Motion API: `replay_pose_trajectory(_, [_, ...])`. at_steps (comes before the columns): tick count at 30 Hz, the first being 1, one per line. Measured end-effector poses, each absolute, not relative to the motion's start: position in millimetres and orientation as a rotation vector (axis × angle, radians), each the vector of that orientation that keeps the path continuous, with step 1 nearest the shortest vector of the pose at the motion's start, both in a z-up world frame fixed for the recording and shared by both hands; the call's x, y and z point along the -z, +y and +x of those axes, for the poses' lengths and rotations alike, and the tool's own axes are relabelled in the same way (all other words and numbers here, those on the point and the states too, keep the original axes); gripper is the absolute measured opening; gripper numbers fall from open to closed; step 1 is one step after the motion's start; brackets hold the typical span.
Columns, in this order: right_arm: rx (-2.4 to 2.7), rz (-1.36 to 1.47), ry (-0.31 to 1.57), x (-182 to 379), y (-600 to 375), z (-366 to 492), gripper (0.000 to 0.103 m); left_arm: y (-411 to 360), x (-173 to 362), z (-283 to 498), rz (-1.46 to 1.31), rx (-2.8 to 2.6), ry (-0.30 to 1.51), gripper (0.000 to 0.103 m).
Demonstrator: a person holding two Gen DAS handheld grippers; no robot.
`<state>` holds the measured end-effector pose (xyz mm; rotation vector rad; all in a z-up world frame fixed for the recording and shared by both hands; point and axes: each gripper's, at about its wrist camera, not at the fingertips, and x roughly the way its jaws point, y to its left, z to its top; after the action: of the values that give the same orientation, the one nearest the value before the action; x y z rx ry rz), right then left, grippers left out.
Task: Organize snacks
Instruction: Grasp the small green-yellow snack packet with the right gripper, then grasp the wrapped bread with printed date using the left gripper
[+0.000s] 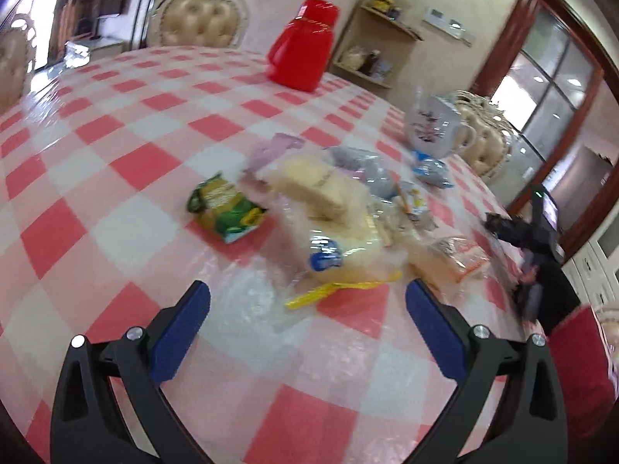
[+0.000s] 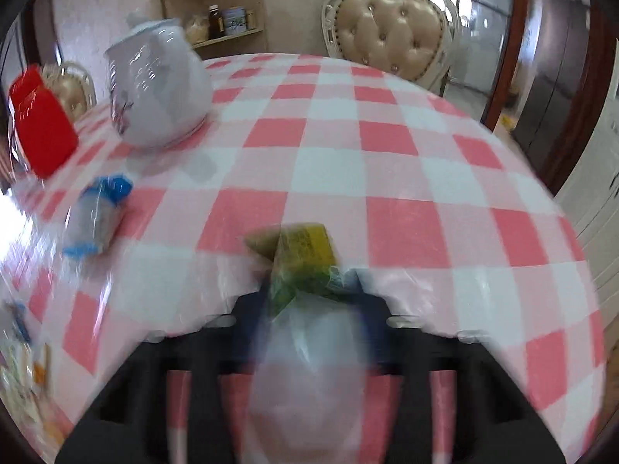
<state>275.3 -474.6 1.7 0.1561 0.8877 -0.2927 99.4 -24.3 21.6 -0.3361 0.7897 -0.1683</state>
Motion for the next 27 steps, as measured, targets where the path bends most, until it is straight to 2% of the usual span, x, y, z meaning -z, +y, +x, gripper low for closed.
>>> replay_pose_trajectory(6, [0.097, 0.184, 0.802, -26.9, -408.7, 177.5, 0.034, -15.0, -20.0, 102.8, -0.346, 0.120, 0.805, 0.101])
replay_pose_trajectory(12, [-0.137, 0.381, 0.675, -45.5, -330.6, 74.2, 0.034, -44.2, -22.2, 107.1, -0.240, 0.186, 0.789, 0.101])
replay_pose_trajectory(16, [-0.178, 0.345, 0.635, -53.8, -279.3, 50.3, 0.034, -59.5, -35.6, 113.2, -0.153, 0.180, 0.739, 0.101])
replay_pose_trajectory(19, [-0.199, 0.326, 0.631, -54.5, -256.4, 47.8, 0.034, -53.2, -41.6, 137.2, -0.190, 0.176, 0.782, 0.101])
replay_pose_trajectory(22, [-0.163, 0.282, 0.627, -54.1, -254.1, 49.8, 0.034, -40.5, -43.2, 162.3, -0.289, 0.083, 0.779, 0.101])
replay_pose_trajectory(27, [-0.152, 0.330, 0.643, -46.3, -269.4, 53.0, 0.034, -47.5, -25.6, 202.5, -0.293, 0.055, 0.868, 0.101])
